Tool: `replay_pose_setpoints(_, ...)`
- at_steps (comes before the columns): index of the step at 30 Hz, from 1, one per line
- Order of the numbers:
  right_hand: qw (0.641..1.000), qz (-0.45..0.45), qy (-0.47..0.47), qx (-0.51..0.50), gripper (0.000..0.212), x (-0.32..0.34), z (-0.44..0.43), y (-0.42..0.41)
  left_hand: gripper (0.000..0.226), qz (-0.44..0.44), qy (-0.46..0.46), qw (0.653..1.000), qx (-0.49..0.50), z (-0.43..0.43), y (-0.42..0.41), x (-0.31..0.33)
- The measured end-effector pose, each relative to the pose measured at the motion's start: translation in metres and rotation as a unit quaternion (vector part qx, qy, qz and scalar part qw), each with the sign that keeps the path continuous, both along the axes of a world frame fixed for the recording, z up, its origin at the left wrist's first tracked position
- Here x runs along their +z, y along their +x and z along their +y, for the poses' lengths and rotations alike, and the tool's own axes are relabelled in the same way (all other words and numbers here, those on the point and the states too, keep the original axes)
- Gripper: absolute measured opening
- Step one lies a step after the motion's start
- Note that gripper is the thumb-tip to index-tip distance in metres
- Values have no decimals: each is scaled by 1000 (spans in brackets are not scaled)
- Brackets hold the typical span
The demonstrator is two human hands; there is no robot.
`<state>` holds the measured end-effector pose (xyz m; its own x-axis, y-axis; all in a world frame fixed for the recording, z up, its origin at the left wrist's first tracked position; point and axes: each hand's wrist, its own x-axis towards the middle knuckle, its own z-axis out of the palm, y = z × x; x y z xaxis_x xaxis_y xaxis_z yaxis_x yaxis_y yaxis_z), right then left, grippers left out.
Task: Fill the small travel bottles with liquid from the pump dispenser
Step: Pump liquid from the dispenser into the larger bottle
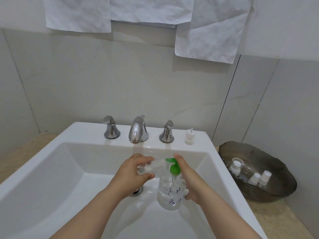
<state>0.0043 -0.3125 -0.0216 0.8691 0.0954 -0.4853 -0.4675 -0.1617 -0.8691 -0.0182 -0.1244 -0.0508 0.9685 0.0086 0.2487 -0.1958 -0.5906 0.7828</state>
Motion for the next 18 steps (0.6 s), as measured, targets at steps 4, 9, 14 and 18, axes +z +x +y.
replay_pose_setpoints(4, 1000, -22, -20, -6, 42, -1, 2, 6, 42, -11, -16, 1000, 0, 0, 1, 3)
replay_pose_setpoints(9, 997, -37, -62, -14, 65, -5, 4, 9, 43, -13, -21, 1000, 2, 0, 1, 3)
replay_pose_setpoints(14, 1000, -5, -16, -6, 50, -4, 1, 5, 43, -10, -24, 1000, 5, 0, 0, 3)
replay_pose_setpoints(18, 1000, 7, 1, -12, 48, -6, 2, 4, 43, -6, -14, 1000, 4, -1, 0, 2)
